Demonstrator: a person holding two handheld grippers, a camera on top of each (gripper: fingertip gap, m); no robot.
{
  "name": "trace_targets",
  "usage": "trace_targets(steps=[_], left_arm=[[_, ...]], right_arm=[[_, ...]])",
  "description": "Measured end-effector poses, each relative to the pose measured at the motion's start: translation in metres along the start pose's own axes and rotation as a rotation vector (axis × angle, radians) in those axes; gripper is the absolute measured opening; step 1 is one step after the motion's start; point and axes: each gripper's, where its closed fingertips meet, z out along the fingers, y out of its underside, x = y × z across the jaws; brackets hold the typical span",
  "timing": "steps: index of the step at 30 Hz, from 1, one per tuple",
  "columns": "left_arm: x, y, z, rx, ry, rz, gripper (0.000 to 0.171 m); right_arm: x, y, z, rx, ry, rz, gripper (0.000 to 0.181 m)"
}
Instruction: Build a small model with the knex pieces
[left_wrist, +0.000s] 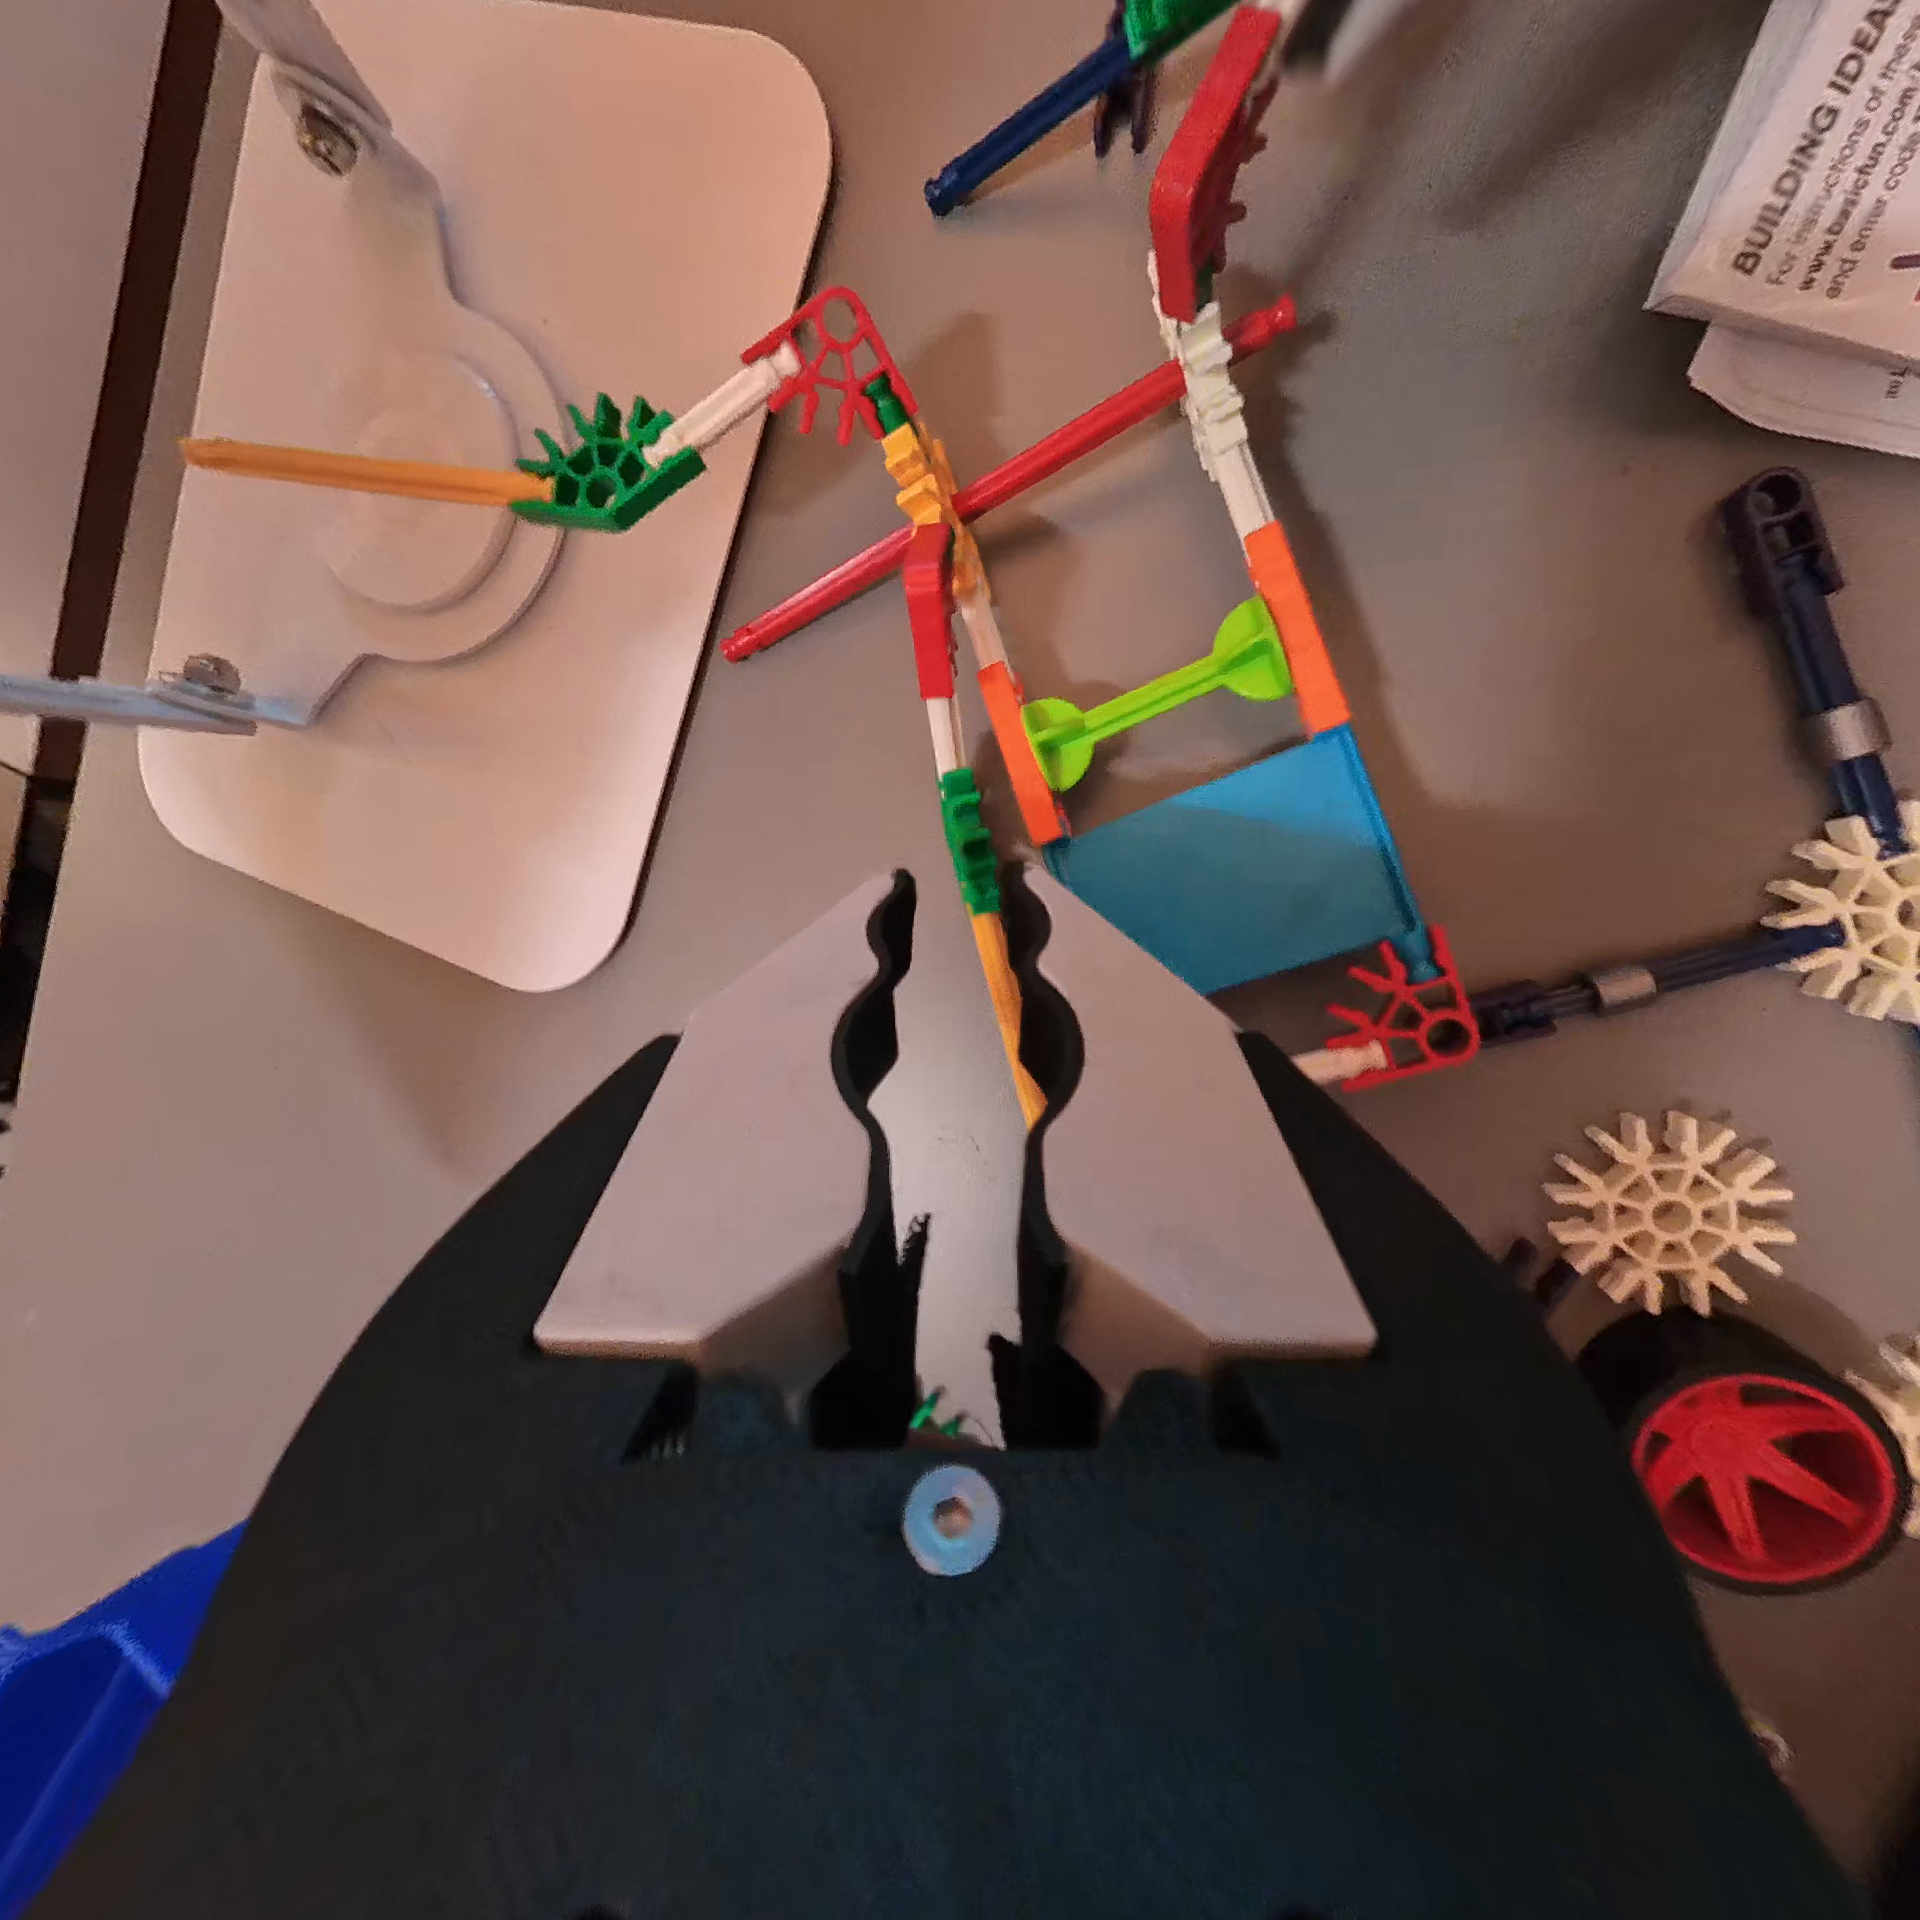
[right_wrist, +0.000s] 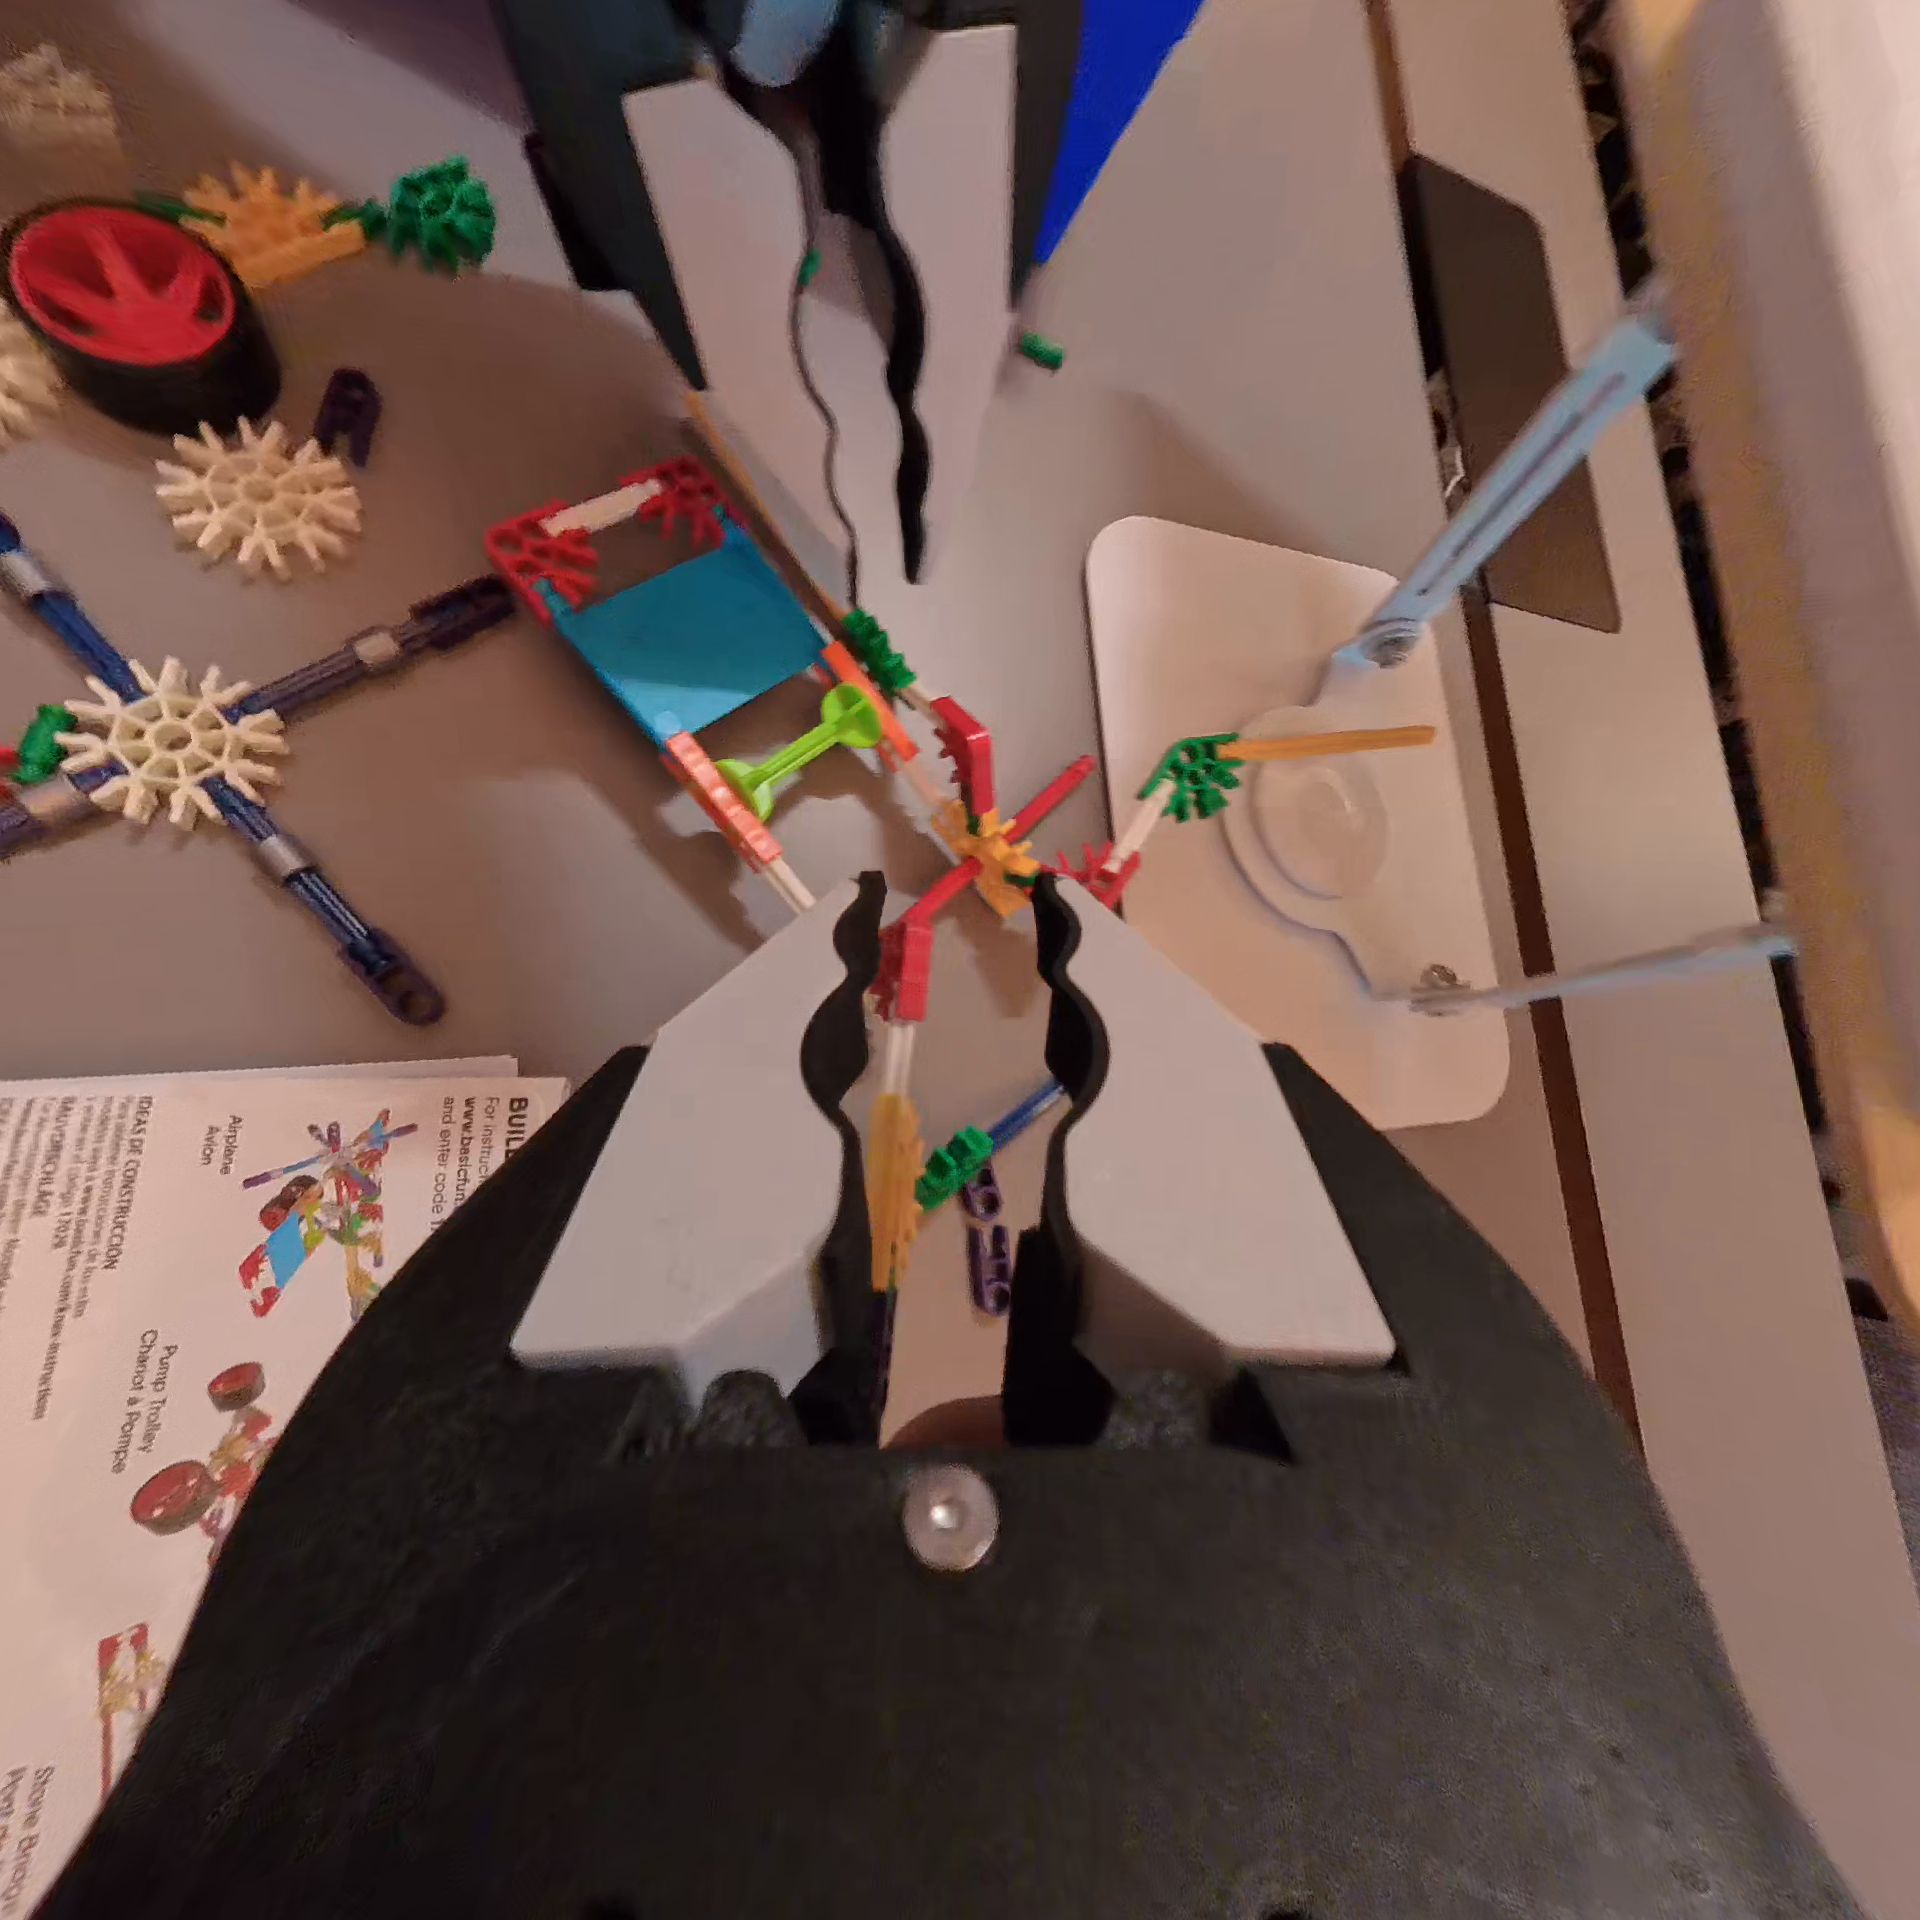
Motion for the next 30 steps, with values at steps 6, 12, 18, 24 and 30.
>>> trace_targets(steps=[6,12,18,24,30], left_arm=[[0.007,0.02,0.005,-0.069,0.056,-0.005,0.021],[0.01,0.026,0.016,-0.093,0.092,-0.011,0.006],[0.013,0.022,0.016,-0.083,0.1,-0.001,0.004],[0.011,0.017,0.01,-0.052,0.093,-0.005,0.003],[0.01,0.013,0.006,-0.027,0.102,-0.019,0.003]], right_arm=[[-0.001,-0.008,-0.011,0.044,-0.028,0.029,0.028],[-0.016,-0.001,0.0,-0.009,-0.078,0.01,0.029],[-0.058,0.003,0.028,-0.073,-0.179,-0.088,0.029],[-0.068,0.022,0.049,-0.17,-0.16,-0.157,0.012],[-0.063,0.028,0.053,-0.197,-0.122,-0.189,0.0]])
